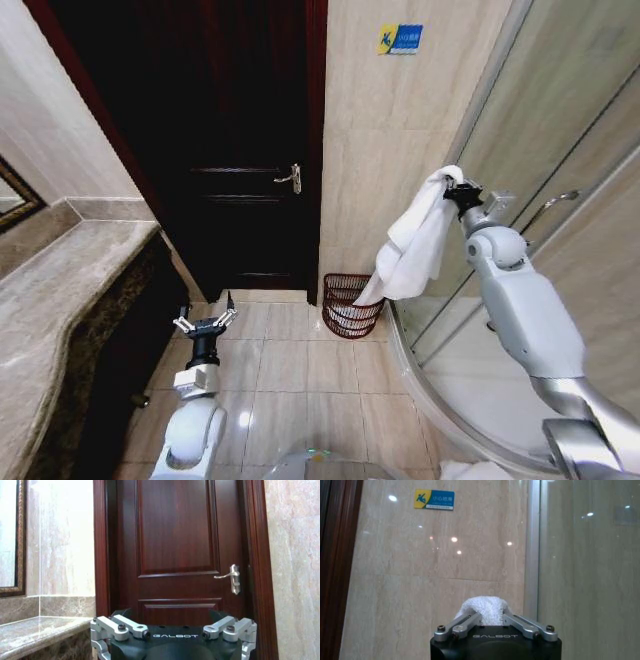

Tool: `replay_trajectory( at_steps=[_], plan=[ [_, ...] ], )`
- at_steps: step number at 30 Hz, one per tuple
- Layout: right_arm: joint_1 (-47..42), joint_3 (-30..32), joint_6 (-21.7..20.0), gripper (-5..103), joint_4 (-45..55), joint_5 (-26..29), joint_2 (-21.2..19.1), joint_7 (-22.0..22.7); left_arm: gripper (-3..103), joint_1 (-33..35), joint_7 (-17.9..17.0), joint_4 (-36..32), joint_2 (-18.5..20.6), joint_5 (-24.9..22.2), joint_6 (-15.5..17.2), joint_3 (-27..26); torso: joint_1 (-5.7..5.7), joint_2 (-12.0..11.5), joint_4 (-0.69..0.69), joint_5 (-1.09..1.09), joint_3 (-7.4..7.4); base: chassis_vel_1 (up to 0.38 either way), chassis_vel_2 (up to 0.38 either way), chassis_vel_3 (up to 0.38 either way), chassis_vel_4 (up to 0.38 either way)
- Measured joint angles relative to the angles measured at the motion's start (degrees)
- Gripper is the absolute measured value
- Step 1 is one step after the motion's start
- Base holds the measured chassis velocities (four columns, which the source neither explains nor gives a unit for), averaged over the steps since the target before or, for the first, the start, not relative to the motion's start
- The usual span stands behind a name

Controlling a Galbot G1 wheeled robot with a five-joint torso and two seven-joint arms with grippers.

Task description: Discard the used towel into the hamper.

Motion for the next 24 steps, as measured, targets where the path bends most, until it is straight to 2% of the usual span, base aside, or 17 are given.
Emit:
replay_trajectory(
  at_steps=[8,14,24],
  plan=[
    [-0.05,-0.55,0.09,3,0.29,-0.27,0.41,-0.15,100,-0.26,-0.17,0.04,0.16,-0.3,-0.29,-0.02,0.0,0.0,-0.04,0.0,0.0,0.0,0.0,0.0,0.0],
    [-0.45,-0.73,0.15,3,0.56,-0.49,0.71,-0.04,100,-0.25,-0.34,0.23,0.25,-0.56,-1.15,-0.14,0.0,0.0,0.0,0.0,0.0,0.0,0.0,0.0,0.0],
    [-1.31,0.09,0.35,3,0.81,-1.03,0.23,-0.81,100,-0.42,-0.31,0.35,-0.12,-0.39,-1.21,0.24,0.0,0.0,-0.01,0.0,0.0,0.0,0.0,0.0,0.0]
  ],
)
